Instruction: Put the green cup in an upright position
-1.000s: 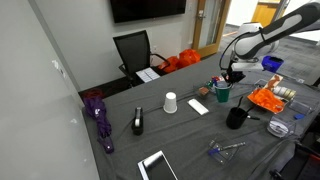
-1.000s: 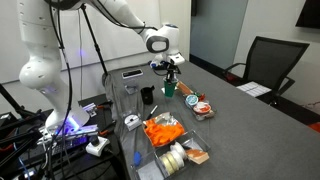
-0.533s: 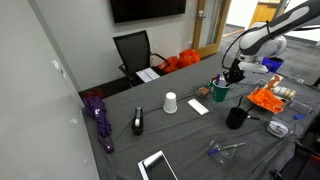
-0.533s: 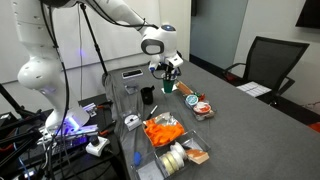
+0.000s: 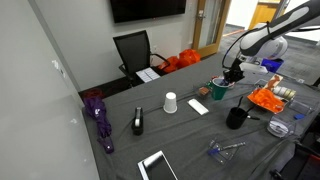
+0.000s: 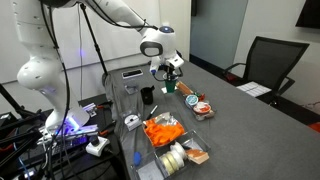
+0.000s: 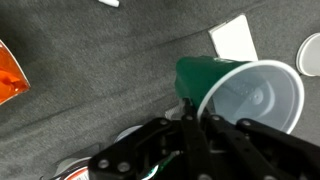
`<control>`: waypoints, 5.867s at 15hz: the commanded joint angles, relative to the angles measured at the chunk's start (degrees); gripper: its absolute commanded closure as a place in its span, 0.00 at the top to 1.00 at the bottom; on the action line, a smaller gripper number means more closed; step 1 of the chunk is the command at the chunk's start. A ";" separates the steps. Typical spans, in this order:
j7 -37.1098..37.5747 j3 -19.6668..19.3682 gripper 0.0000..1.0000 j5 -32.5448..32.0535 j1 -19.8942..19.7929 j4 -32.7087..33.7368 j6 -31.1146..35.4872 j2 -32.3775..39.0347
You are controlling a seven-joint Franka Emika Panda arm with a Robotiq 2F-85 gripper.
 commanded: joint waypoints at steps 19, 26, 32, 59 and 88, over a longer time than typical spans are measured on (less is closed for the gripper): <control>26.21 -1.29 0.01 -6.76 4.06 11.15 -9.29 2.06; 25.32 -2.98 0.01 -9.64 4.11 10.32 -7.04 3.24; 22.57 -5.14 0.01 -14.57 3.73 6.76 -4.21 3.73; 9.46 1.02 0.01 -0.05 -2.20 -1.34 18.55 9.21; 25.30 -4.18 1.00 -6.56 4.06 -1.61 9.97 1.72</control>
